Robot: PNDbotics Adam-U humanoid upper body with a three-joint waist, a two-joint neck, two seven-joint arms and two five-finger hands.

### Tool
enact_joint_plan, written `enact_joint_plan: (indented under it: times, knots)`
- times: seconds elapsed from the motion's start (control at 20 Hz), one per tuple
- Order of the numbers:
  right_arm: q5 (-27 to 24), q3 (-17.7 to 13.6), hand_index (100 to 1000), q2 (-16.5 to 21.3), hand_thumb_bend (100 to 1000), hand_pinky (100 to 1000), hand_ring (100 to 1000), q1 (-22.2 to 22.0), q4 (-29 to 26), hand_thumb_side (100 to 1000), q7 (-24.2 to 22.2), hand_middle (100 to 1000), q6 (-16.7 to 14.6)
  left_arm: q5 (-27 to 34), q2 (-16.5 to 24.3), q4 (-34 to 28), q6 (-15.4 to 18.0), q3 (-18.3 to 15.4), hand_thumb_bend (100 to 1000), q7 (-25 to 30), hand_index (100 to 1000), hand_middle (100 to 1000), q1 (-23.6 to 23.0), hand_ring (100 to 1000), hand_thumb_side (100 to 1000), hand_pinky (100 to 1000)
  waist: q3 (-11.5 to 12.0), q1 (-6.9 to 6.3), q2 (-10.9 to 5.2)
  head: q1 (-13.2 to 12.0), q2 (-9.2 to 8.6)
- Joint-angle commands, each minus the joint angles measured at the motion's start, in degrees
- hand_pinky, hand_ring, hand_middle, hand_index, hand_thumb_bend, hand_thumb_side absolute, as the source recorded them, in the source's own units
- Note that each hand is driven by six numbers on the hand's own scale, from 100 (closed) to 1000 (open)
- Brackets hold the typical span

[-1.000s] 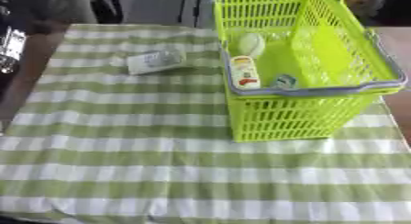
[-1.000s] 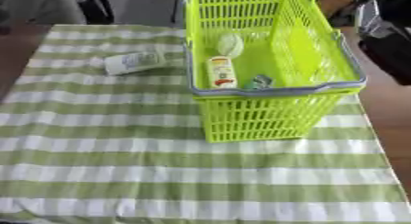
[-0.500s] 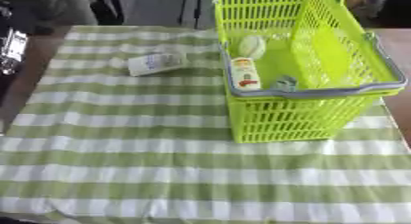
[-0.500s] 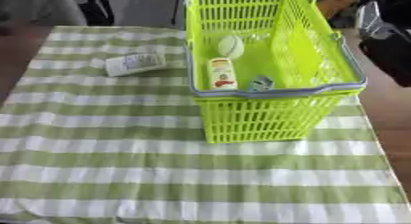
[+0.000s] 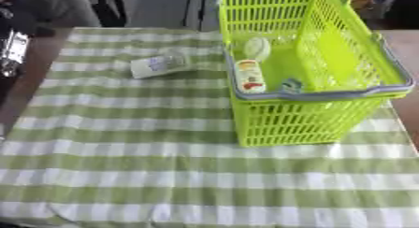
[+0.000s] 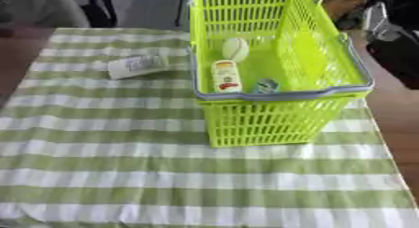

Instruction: Pick up objects on the table and place them in the box.

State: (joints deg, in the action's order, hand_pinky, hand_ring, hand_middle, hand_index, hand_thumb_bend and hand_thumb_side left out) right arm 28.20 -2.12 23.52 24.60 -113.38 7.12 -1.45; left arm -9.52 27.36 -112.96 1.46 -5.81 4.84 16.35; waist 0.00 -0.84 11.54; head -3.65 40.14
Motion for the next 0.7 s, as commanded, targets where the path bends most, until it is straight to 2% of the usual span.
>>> enact_joint_plan:
  times: [0.05,0.1,0.15,0.2,0.25,0.3,0.35,0.4,0.45,0.5,0.7]
  knots:
    - [0.28,-0.47,778,1.2,141,559,567,0.55,-0.82,413,-0.1,625,-0.07,-9.47,6.32,2.02,-1.96,0.68,239,4.37,810,765,3.47,824,744,795,-0.23,-0.23,-1.13,-0.46,-0.18]
    - [0.23,-0.35,778,1.15,141,559,567,0.57,-0.81,413,-0.19,625,-0.15,-14.24,8.39,4.25,-2.42,1.36,239,7.27,810,765,5.49,824,744,795,-0.44,-0.31,-1.18,-0.64,-0.16]
    - [0.18,-0.28,778,1.12,143,558,566,0.58,-0.78,415,-0.27,625,-0.2,-18.28,9.67,6.23,-2.37,1.93,323,9.7,823,750,7.25,829,715,805,-0.62,-0.38,-1.2,-0.73,-0.16]
    - [0.13,-0.17,778,1.13,143,558,566,0.59,-0.74,416,-0.37,625,-0.26,-22.75,11.4,9.07,-1.97,2.91,355,12.69,825,748,9.72,833,706,810,-0.97,-0.47,-1.2,-0.87,-0.19]
    - [0.09,-0.12,777,1.14,144,558,565,0.61,-0.69,416,-0.44,625,-0.29,-26.48,12.37,11.74,-1.17,3.7,472,15.09,831,738,11.88,839,688,820,-1.23,-0.54,-1.18,-0.99,-0.22]
    - [0.02,-0.01,777,1.18,144,558,565,0.66,-0.66,416,-0.54,625,-0.35,-29.81,13.29,15.18,-0.16,4.79,472,17.5,831,738,14.47,839,688,820,-1.6,-0.64,-1.16,-1.19,-0.25]
    - [-0.04,0.04,777,1.21,144,558,565,0.69,-0.64,416,-0.61,625,-0.39,-32.21,13.68,18.06,0.97,5.46,522,18.97,834,736,16.42,841,682,823,-1.81,-0.7,-1.14,-1.29,-0.28]
    - [-0.08,0.09,777,1.23,144,558,565,0.73,-0.62,416,-0.67,625,-0.43,-34.17,13.94,20.83,1.95,6.05,522,19.97,834,736,18.16,841,682,823,-2.01,-0.75,-1.11,-1.39,-0.3]
    - [-0.12,0.16,777,1.27,144,558,565,0.8,-0.62,416,-0.74,625,-0.48,-35.76,14.09,23.47,2.76,6.63,635,20.78,852,747,19.64,848,682,831,-2.3,-0.85,-1.07,-1.52,-0.38]
    - [-0.18,0.36,777,1.37,144,558,565,0.99,-0.61,416,-0.91,624,-0.57,-38.17,13.99,28.5,3.46,7.87,660,22.88,854,752,22.47,851,676,834,-2.96,-1.06,-0.98,-1.84,-0.55]
    - [-0.45,0.62,777,1.53,147,557,564,1.31,-0.55,417,-1.22,624,-0.76,-46.67,10.55,44.68,6.49,8.58,695,25.73,861,789,30.54,861,700,842,-4.35,-1.4,-0.56,-2.25,-0.84]
